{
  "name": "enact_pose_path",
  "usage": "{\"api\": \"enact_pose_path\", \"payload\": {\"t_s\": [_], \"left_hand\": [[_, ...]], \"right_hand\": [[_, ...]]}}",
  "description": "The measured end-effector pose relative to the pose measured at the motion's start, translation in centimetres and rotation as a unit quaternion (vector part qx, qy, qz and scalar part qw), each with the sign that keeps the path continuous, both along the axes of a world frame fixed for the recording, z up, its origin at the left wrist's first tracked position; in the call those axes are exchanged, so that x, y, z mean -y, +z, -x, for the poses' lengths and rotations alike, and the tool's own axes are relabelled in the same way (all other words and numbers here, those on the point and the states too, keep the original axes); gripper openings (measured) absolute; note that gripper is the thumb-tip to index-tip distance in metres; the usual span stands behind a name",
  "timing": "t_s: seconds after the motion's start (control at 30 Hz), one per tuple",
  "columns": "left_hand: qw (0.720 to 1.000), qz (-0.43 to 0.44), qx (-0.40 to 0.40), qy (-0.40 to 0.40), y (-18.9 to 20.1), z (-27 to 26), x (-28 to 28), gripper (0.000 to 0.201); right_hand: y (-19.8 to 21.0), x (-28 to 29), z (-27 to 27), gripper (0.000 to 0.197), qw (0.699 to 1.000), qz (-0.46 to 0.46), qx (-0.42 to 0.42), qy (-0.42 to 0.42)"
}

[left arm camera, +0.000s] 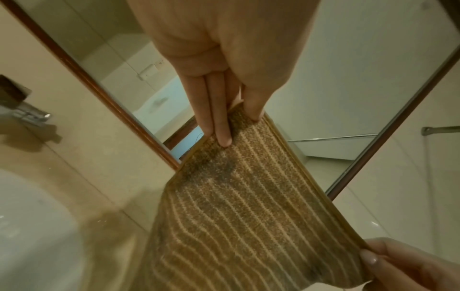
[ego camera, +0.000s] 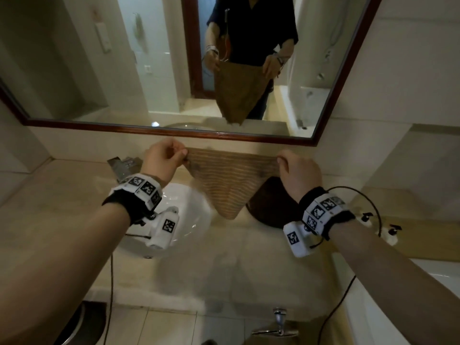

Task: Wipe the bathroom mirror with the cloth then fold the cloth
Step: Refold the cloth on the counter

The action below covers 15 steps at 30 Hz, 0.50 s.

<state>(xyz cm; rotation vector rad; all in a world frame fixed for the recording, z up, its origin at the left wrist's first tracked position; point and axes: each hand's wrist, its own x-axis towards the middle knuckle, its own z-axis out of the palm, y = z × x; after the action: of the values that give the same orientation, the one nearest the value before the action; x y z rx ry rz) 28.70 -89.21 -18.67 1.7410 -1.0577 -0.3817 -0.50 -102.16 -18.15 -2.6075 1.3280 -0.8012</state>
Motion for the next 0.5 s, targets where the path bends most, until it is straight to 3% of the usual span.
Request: {"api": "enact_pose_path", "payload": {"t_s": [0.13,0.27,0.37,0.5], "left_hand": [[0.998,-0.052,0.001,-0.031,-4.3,2.6,-5.0,0.010],[0.986,-0.149,0.048,-0.060,-11.2,3.9,-10.4,0.016],[0.968,-0.221,0.057,-0.101,-15.7,5.3,-13.9,0.017],[0.950,-0.291,0.029,-0.111,-19.7,6.1,-16.2,0.013]], "right_hand": [[-3.8,-3.5,2.8,0.020,0.999,-0.006,-0.040,0.023],[-10.6,-8.3,5.4,0.020,0.991,-0.097,-0.084,0.038],[-15.8,-12.0,6.9,0.026,0.964,-0.186,-0.187,0.015],[-20.1,-15.4,7.8,0.027,0.932,-0.298,-0.207,0.013]]}}
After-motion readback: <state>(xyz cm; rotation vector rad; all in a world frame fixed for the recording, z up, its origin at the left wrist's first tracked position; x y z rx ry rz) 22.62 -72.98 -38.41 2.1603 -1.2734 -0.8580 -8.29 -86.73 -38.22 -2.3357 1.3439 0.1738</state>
